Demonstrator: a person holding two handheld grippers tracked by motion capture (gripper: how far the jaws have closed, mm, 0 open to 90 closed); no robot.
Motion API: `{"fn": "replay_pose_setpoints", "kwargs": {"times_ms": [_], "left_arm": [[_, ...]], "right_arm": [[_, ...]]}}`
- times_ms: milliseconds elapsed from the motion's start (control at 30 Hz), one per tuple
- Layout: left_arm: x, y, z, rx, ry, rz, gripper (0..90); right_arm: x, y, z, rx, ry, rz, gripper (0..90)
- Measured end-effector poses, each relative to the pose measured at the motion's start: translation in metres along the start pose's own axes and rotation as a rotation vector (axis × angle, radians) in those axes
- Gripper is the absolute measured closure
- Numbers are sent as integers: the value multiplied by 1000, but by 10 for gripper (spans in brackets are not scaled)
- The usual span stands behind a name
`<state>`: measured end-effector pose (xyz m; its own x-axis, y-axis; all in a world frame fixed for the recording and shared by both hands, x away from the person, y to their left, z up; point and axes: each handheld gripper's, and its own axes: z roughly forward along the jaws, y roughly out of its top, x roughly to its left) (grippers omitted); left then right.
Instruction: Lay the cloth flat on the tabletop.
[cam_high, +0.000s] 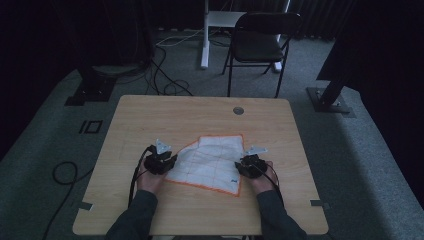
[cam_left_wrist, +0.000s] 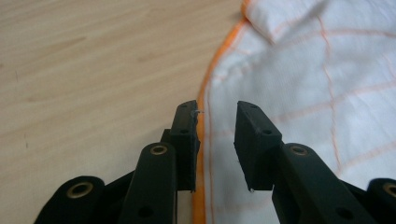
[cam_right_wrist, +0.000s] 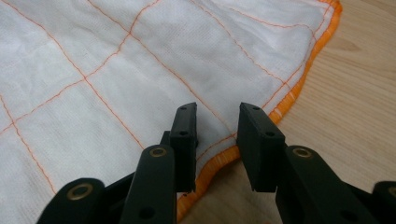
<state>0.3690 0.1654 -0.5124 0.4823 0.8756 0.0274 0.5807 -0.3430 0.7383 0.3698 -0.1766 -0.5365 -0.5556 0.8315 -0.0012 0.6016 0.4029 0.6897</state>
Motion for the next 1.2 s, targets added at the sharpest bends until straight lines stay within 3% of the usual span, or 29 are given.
{"fn": "replay_pose_setpoints", "kwargs": {"times_ms": [267, 467, 700, 967, 1200], "left_arm": [[2, 19, 19, 2, -3, -9, 661], [-1, 34, 44, 33, 4, -13, 646], [-4, 36, 64, 78, 14, -15, 692], [-4, 33, 66, 91, 32, -16, 798], [8, 26, 59, 85, 59, -51, 809]], "right_arm": [[4, -4, -2, -13, -19, -2, 686], [4, -5, -2, -20, -22, 8, 687], [4, -6, -2, -27, -21, 8, 687], [4, -7, -2, -30, -21, 8, 687], [4, -7, -2, -31, -19, 7, 687]]}}
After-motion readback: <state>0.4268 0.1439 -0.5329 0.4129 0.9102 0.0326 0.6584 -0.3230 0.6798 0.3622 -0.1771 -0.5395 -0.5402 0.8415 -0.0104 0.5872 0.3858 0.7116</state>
